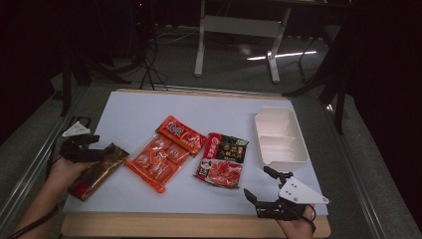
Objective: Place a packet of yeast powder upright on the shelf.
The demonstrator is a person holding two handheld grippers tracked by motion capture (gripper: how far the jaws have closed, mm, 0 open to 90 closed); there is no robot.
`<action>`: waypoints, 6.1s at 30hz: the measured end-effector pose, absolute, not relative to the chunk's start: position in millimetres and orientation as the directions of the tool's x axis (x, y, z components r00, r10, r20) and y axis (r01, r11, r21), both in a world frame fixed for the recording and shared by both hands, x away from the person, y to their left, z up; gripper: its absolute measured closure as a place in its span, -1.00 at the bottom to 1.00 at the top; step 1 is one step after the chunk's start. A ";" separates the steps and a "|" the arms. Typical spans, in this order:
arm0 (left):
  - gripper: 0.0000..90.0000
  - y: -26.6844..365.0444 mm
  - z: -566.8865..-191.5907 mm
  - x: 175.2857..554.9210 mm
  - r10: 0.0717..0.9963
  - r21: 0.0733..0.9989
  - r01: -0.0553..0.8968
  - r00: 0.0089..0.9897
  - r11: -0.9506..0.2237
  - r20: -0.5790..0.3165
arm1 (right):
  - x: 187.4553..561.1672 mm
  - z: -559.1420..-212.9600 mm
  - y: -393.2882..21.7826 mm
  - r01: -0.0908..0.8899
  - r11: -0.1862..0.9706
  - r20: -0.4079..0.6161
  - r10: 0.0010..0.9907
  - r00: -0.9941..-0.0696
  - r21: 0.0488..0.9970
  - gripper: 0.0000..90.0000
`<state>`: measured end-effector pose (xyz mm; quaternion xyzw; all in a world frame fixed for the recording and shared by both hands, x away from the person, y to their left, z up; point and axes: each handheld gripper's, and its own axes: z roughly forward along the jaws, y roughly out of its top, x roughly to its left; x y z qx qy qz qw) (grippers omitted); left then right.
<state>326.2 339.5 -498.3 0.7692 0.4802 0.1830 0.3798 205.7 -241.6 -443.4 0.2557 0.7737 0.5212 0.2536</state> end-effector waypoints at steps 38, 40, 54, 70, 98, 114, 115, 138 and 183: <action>0.32 331.7 -538.5 356.3 0.880 0.588 0.742 0.463 -0.320 -0.105 | 206.3 -448.1 -238.2 0.141 0.361 -0.140 0.651 -0.746 0.922 -0.70; 0.44 329.8 -538.6 357.1 0.888 0.581 0.748 0.451 -0.321 -0.090 | 206.8 -448.4 -238.0 0.143 0.363 -0.141 0.652 -0.745 0.921 -0.70; 0.99 332.3 -528.4 351.1 0.916 0.591 0.754 0.397 -0.287 -0.061 | 206.1 -448.2 -237.9 0.143 0.361 -0.140 0.652 -0.746 0.921 -0.70; 1.00 336.5 -478.3 316.2 0.910 0.709 0.673 0.399 -0.211 -0.109 | 206.4 -446.6 -239.1 0.148 0.351 -0.129 0.655 -0.744 0.925 -0.70; 1.00 223.2 -408.9 301.1 0.708 0.884 0.445 0.670 -0.141 -0.224 | 211.1 -438.9 -246.4 0.147 0.326 -0.110 0.653 -0.749 0.934 -0.70; 1.00 146.3 -386.1 305.1 0.559 0.935 0.346 0.791 -0.072 -0.250 | 206.7 -413.3 -237.2 0.192 0.310 -0.060 0.649 -0.758 0.931 -0.78; 1.00 141.5 -386.1 305.8 0.554 0.937 0.343 0.794 -0.068 -0.250 | 206.7 -413.3 -237.2 0.192 0.310 -0.060 0.649 -0.758 0.931 -0.78; 0.99 77.6 -410.5 285.7 0.528 0.963 0.241 0.806 0.118 -0.267 | 236.3 -387.7 -196.3 0.155 0.301 -0.071 0.624 -0.778 0.941 -0.40; -0.70 75.6 -404.6 273.1 0.418 0.983 0.184 0.891 0.021 -0.176 | 276.7 -363.8 -216.0 0.194 0.447 -0.018 0.427 -0.904 0.873 0.92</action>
